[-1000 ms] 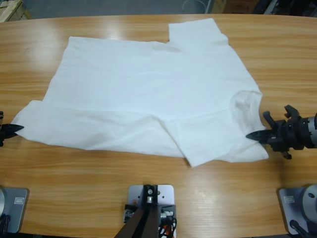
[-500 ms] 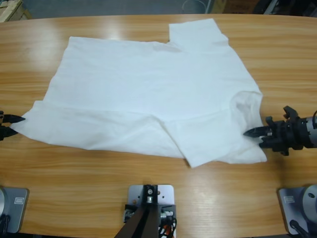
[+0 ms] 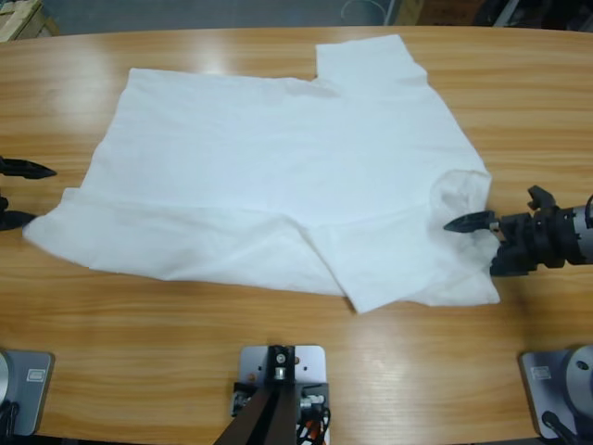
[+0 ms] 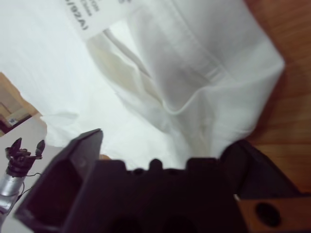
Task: Fold clothes
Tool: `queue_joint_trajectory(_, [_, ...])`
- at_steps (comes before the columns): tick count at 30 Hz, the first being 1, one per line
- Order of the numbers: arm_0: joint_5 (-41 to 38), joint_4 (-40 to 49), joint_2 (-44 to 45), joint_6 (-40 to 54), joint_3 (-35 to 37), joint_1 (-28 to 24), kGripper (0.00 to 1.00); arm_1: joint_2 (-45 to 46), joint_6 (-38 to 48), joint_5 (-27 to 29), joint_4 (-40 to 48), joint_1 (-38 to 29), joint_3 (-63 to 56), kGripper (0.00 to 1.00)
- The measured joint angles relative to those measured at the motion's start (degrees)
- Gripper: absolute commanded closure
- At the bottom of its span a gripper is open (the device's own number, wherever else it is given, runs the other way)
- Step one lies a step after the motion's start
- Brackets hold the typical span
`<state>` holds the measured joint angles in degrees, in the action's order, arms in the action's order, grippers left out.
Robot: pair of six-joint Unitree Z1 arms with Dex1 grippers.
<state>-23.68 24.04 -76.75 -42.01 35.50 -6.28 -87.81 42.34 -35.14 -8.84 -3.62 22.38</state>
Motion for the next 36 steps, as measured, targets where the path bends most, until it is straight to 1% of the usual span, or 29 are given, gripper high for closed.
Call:
queue_joint_trajectory(6, [-1.3, 6.7, -0.6, 6.0, 8.2, 0.1, 0.164, 0.0, -0.1, -0.5, 0.0, 0.0, 0.0, 0.000])
queue_joint_trajectory(9, [-2.9, 8.4, -3.3, 11.2, 9.0, 0.5, 0.170, 0.3, -0.1, -0.7, -0.3, 0.0, 0.0, 0.000])
queue_joint_trajectory(10, [-3.3, 8.8, -4.2, 12.7, 9.3, 1.3, 0.168, 0.7, -0.2, -0.7, -0.7, 0.0, 0.0, 0.000])
queue_joint_trajectory(13, [-2.9, 11.9, -6.4, 17.4, 13.4, 7.3, 0.165, 2.6, -1.2, -0.7, -3.3, 0.0, 0.8, 0.000])
queue_joint_trajectory(15, [-0.7, 15.2, -7.8, 20.6, 17.3, 11.4, 0.165, 4.6, -2.6, -0.6, -6.6, -0.6, 3.1, 0.000])
queue_joint_trajectory(17, [1.9, 18.7, -8.4, 23.5, 21.6, 13.9, 0.165, 6.8, -4.7, 0.0, -10.6, -2.1, 7.2, 0.000])
queue_joint_trajectory(21, [5.5, 24.6, -8.5, 27.3, 30.1, 15.6, 0.165, 10.8, -9.1, 3.2, -19.4, -6.6, 17.5, 0.000])
queue_joint_trajectory(23, [8.3, 26.4, -8.5, 29.0, 33.1, 16.9, 0.161, 12.1, -11.9, 5.3, -24.3, -8.5, 22.8, 0.000])
queue_joint_trajectory(27, [13.7, 28.0, -8.6, 31.6, 34.9, 20.5, 0.167, 13.2, -16.8, 11.0, -35.3, -10.2, 31.7, 0.000])
queue_joint_trajectory(28, [14.9, 28.1, -9.7, 32.3, 34.9, 21.3, 0.170, 14.1, -19.1, 16.3, -43.0, -10.5, 35.6, 0.000])
queue_joint_trajectory(33, [14.9, 28.1, -11.3, 32.9, 34.7, 21.3, 0.162, 15.1, -19.8, 17.3, -45.1, -13.7, 36.1, 0.000])
queue_joint_trajectory(34, [14.4, 28.1, -11.7, 33.0, 34.7, 21.2, 0.140, 15.7, -19.9, 17.3, -45.3, -13.9, 36.2, 0.000])
queue_joint_trajectory(35, [13.6, 28.1, -12.1, 33.0, 34.8, 21.0, 0.093, 16.7, -19.9, 17.3, -45.6, -13.9, 36.3, 0.000])
queue_joint_trajectory(36, [12.3, 28.1, -12.4, 33.0, 35.0, 20.5, 0.078, 17.5, -19.9, 17.2, -45.8, -13.9, 36.6, 0.000])
